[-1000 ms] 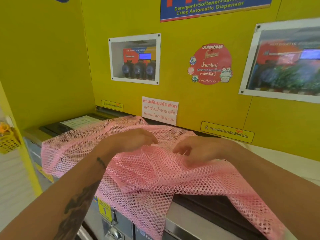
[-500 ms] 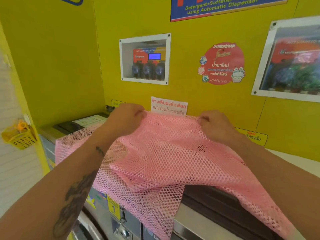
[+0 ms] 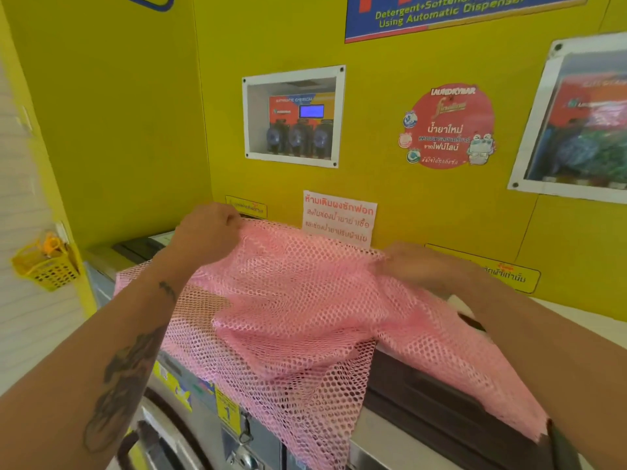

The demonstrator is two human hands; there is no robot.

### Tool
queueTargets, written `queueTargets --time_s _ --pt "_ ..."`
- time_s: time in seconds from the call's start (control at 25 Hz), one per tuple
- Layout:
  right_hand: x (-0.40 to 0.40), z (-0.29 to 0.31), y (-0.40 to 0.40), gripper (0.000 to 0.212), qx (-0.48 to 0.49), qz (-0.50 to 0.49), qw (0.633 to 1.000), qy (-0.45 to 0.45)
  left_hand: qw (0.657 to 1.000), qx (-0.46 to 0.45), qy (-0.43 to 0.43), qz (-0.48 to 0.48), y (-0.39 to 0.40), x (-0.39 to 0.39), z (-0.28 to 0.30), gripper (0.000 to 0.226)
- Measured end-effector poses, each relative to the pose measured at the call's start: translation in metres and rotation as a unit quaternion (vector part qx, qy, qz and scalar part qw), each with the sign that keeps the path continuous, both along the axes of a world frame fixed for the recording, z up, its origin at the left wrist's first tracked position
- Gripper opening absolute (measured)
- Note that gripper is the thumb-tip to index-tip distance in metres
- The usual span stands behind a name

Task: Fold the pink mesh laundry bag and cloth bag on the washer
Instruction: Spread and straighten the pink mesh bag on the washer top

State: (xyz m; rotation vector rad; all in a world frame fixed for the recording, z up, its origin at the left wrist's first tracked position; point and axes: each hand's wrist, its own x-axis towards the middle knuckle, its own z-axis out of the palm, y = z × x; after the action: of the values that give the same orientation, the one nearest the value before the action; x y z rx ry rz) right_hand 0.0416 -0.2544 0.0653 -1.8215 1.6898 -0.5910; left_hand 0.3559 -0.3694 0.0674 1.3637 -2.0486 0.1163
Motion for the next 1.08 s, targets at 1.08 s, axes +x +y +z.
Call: queueTargets --time_s 1.08 --pt "0.156 0.042 -0.293 0.057 -0.127 -0.035 0.987 0.097 0.967 0.095 0.046 0.231 -0.124 0.154 -0.042 0.026"
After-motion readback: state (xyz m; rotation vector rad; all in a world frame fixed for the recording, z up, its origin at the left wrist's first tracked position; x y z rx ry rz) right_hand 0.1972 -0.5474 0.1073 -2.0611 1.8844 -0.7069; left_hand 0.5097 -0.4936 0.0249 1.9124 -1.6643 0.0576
